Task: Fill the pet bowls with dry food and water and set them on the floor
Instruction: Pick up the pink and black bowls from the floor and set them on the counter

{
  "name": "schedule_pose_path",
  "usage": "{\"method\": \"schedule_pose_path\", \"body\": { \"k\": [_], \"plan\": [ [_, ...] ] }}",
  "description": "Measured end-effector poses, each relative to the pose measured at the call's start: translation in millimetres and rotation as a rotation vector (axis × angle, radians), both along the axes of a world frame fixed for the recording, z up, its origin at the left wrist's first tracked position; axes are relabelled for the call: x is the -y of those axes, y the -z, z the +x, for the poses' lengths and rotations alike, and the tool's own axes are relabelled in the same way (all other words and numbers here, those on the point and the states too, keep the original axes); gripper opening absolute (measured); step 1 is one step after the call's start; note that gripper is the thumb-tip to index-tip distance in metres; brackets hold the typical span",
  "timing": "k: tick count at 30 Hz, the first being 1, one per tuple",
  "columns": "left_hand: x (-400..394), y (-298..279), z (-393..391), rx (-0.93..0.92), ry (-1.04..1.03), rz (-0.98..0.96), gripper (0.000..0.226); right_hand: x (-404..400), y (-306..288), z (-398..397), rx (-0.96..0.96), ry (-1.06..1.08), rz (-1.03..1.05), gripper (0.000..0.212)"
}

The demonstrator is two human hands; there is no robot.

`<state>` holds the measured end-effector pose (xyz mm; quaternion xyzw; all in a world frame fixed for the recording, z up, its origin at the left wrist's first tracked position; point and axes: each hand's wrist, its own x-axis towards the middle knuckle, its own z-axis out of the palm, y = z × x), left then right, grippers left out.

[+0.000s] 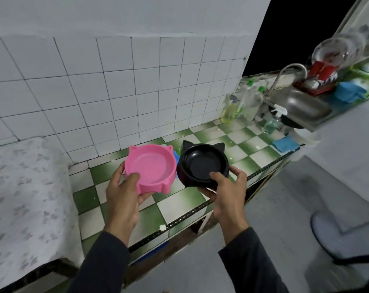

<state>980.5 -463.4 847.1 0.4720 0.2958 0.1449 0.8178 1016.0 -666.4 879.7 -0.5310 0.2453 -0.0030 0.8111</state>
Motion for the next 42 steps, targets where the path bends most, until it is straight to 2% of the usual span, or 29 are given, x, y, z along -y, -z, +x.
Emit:
{"method": "schedule_pose_path", "body": {
  "k": [17,26,31,42],
  "plan": [
    [27.9,32.1,122.3,-0.059,-0.045,-0.008,0.051,23.8,35.2,131.7,-0.085,-0.030,0.020,0.052],
    [70.9,51.3,158.3,-0.075,-0.167,-0.011,0.050,62.2,57.1,203.3,-0.108,-0.190,-0.036,0.050],
    [100.1,64.4,171.8,-0.098,-0.247,-0.047,0.057,83.4,65.7,237.1,-0.132,-0.299,-0.062,0.051],
    [139.9,95.7,179.1,-0.116,-0.386,-0.101,0.060,111.6,93.3,276.4,-0.202,-0.526,-0.148,0.052]
  ]
}}
